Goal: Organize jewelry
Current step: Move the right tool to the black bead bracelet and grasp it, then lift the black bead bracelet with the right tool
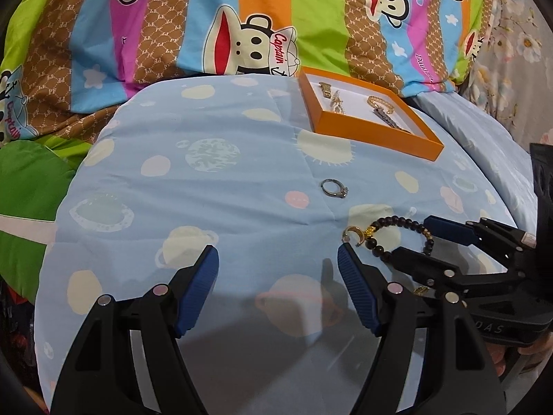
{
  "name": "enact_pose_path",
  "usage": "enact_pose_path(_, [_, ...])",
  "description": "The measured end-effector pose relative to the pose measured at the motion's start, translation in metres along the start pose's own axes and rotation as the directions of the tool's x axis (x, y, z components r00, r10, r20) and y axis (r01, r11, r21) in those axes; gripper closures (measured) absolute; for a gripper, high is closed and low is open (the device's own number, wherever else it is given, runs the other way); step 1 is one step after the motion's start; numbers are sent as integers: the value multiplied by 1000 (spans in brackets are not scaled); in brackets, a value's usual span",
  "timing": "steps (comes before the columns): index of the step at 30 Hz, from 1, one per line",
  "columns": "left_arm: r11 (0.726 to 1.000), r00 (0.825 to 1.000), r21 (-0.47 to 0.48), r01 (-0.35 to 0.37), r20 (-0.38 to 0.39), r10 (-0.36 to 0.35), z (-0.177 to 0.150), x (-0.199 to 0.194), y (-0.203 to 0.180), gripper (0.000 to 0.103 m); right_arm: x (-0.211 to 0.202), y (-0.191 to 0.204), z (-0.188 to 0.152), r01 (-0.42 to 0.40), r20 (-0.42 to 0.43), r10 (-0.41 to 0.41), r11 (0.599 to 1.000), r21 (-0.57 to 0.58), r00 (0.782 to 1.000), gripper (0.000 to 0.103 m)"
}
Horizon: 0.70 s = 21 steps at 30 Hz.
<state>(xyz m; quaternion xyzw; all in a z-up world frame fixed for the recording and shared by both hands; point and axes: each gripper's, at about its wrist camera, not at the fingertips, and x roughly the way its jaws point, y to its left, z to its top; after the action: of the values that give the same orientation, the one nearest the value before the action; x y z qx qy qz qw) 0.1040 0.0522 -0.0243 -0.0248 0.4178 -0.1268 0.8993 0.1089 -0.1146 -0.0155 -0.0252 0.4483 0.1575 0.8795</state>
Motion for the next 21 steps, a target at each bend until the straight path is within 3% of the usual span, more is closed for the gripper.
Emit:
enact_pose_path(3, [1000,1000,16,2,0,-2,-1,0,-3,34,2,3,-1,23,-9,-23,999,-31,1000,39])
enact_pose_path(6, [1000,1000,25,4,-2,-4,-1,1,-5,34,1,6,-4,68,-3,-69,996,-64,998,60])
enact_pose_path(8, [1000,1000,27,5,-3,-5,-1,1,-6,34,0,1,-4,37,-7,-38,999,-38,999,84])
enact_pose_path(10, [1000,1000,30,6,-5,-6,-1,1,-6,34,-2,-4,-5,24,-3,-24,1000,-14,1000,93])
enact_pose_path(15, [999,1000,45,24,-7,-24,-1,2,-10,34,-15,-18,-10,-1,34,0,999,46,999,96])
enact_pose_path(21, [988,995,114,100,-8,-100,-9,-3,-28,34,-59,-38,-25,3,145,-21,992,122,989,96])
